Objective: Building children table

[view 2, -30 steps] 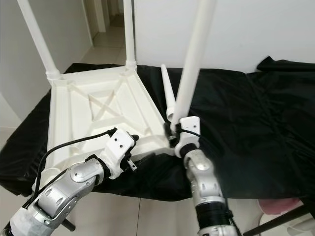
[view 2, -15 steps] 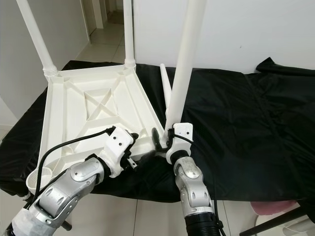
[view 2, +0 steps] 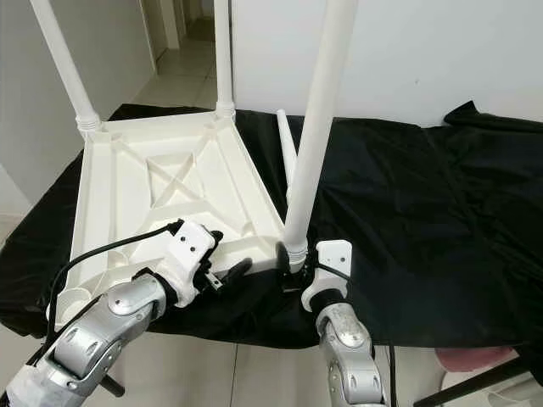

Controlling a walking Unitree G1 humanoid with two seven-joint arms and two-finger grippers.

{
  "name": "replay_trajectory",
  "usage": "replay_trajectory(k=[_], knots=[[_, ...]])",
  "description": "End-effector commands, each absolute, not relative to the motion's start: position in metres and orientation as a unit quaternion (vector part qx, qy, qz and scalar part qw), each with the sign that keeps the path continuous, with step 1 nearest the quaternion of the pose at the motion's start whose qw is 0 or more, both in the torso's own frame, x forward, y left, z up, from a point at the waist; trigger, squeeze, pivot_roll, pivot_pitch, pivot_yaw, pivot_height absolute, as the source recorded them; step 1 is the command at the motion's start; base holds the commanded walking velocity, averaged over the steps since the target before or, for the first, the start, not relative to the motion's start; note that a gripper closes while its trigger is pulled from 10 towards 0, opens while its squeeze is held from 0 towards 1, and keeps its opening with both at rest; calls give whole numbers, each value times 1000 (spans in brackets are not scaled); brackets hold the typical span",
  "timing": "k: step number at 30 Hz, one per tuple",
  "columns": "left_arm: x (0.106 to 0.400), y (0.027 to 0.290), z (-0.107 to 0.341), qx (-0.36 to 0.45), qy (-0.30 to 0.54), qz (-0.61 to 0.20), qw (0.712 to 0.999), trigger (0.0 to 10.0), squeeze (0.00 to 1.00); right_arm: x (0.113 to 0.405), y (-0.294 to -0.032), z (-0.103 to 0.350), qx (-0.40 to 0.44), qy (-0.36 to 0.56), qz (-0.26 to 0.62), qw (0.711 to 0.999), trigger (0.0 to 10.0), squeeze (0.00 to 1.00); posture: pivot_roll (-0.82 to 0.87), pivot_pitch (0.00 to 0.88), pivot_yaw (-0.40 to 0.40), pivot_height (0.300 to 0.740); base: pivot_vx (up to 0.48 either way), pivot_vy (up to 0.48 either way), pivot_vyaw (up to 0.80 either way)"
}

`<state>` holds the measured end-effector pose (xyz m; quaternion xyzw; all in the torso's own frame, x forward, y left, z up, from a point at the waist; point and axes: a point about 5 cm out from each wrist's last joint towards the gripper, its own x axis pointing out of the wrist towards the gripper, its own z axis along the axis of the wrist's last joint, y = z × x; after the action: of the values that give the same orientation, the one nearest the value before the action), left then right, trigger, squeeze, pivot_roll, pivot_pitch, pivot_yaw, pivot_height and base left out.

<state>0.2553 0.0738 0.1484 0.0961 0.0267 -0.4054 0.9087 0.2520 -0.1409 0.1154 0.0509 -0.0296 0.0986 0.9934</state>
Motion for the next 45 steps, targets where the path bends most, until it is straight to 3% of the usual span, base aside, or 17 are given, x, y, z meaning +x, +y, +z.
replay_trajectory(k=[1, 13, 24, 36, 41, 45], knots=[[251, 75, 144, 97, 35, -413, 905, 10000, 0, 244, -146, 110, 49, -23, 98, 994, 10000, 0, -4, 0, 10, 740, 0, 0, 0], [238, 79, 136, 115, 48, -444, 887, 10000, 0, 219, -175, 96, 2, 6, 82, 997, 10000, 0, -7, 0, 33, 740, 0, 0, 0], [241, 76, 129, 149, 60, -464, 871, 10000, 0, 220, -184, 94, 6, 10, 15, 1000, 10000, 0, -35, 0, 61, 740, 0, 0, 0], [270, 84, 121, 196, 76, -395, 894, 10000, 0, 238, -172, 102, 35, -4, -17, 999, 10000, 0, -29, 1, 46, 740, 0, 0, 0], [285, 95, 117, 216, 92, -346, 909, 10000, 0, 258, -152, 105, 64, -3, 5, 998, 10000, 0, -16, 15, 35, 740, 0, 0, 0], [286, 96, 116, 218, 95, -340, 910, 10000, 0, 260, -150, 106, 65, -5, 7, 998, 10000, 0, -14, 19, 34, 740, 0, 0, 0]])
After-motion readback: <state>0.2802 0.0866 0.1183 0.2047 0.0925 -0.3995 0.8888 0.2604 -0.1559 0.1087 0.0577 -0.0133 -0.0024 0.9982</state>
